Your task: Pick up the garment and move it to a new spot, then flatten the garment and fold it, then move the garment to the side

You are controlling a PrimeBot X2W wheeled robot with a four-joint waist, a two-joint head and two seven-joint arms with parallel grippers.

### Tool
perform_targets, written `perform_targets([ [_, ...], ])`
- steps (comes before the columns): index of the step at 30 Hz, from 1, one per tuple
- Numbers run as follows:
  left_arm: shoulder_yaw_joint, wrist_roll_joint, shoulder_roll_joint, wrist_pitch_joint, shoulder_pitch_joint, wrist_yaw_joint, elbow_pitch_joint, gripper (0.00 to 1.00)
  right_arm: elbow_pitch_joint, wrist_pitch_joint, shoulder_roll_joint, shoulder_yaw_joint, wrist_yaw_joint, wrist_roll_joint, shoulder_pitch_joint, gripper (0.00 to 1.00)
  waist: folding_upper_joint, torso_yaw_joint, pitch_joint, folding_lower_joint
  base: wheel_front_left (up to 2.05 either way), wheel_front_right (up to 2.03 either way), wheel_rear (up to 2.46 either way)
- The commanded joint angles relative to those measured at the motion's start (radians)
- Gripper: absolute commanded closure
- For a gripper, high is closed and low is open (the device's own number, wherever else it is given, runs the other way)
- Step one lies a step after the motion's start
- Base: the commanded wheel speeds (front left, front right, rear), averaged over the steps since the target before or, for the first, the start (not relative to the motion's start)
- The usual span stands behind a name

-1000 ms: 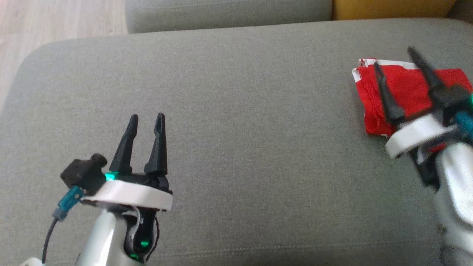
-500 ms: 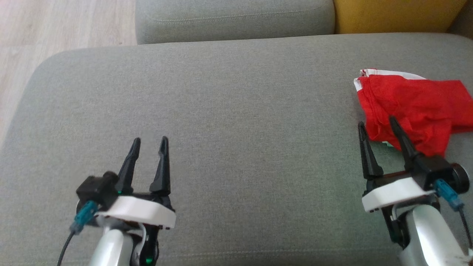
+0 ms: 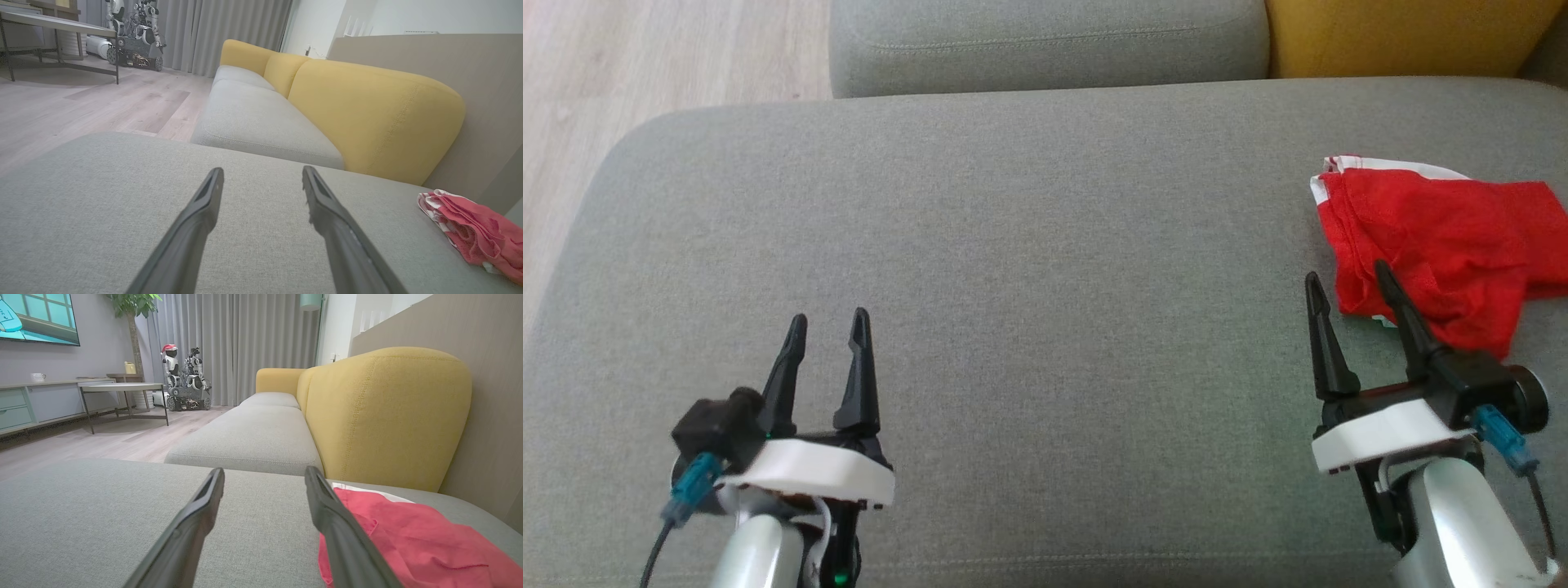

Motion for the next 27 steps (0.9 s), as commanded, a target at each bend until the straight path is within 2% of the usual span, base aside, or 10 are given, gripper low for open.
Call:
perform_targets([
  [1, 0.042, -0.008, 0.007, -0.005, -0.022, -0.001, -0.032, 0.00, -0.031, -0.010, 0.007, 0.024, 0.007, -0.005, -0.008, 0.00, -0.0001, 0.000, -0.002, 0.0001, 0.00, 0.00, 0.00],
  [6, 0.051, -0.038, 0.007, -0.005, -0.016, -0.019, -0.021, 0.00, -0.027, -0.012, 0.011, 0.021, 0.007, -0.002, -0.002, 0.00, -0.0001, 0.002, -0.012, 0.0001, 0.00, 0.00, 0.00],
  [21, 0.083, -0.077, 0.007, -0.005, -0.015, -0.025, -0.024, 0.00, -0.015, -0.013, 0.030, 0.025, 0.007, 0.016, -0.005, 0.00, -0.0001, -0.002, -0.019, 0.0001, 0.00, 0.00, 0.00],
  [22, 0.047, -0.077, 0.000, 0.000, 0.016, -0.021, 0.010, 1.00, 0.014, -0.002, 0.023, 0.000, 0.000, 0.013, 0.026, 1.00, -0.0001, -0.002, -0.019, 0.0001, 0.00, 0.00, 0.00],
  [27, 0.048, -0.093, -0.001, 0.005, 0.022, -0.023, 0.044, 1.00, 0.047, 0.005, 0.023, -0.003, 0.000, 0.032, 0.036, 1.00, -0.0001, -0.002, -0.019, 0.0001, 0.00, 0.00, 0.00],
])
